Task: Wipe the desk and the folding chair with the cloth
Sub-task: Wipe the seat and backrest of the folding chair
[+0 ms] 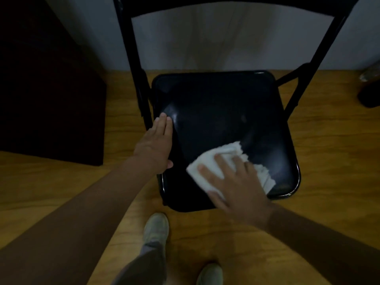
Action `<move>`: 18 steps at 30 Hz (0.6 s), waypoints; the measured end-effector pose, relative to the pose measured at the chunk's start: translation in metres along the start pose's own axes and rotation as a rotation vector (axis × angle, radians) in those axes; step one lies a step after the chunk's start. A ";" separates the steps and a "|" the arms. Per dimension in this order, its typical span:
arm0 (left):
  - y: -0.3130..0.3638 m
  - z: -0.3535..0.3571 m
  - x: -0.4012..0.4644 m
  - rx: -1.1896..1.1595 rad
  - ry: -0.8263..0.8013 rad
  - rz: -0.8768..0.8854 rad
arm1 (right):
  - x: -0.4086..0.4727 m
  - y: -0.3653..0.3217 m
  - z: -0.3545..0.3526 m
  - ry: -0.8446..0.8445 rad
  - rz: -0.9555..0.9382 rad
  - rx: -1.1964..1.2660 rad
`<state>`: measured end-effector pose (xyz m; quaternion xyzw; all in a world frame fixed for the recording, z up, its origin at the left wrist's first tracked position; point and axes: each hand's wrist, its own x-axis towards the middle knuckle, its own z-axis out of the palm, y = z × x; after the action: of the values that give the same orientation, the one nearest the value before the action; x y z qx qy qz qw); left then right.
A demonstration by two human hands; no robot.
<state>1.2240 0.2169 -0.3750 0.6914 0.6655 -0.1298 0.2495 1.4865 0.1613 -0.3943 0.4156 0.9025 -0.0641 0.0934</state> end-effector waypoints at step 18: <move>0.015 0.029 -0.009 -0.082 0.248 -0.042 | 0.264 0.020 -0.051 0.036 0.218 -0.056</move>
<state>1.2428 0.1939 -0.3924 0.6773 0.7102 -0.0212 0.1909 1.3277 0.3795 -0.4045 0.5095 0.8549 -0.0210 0.0951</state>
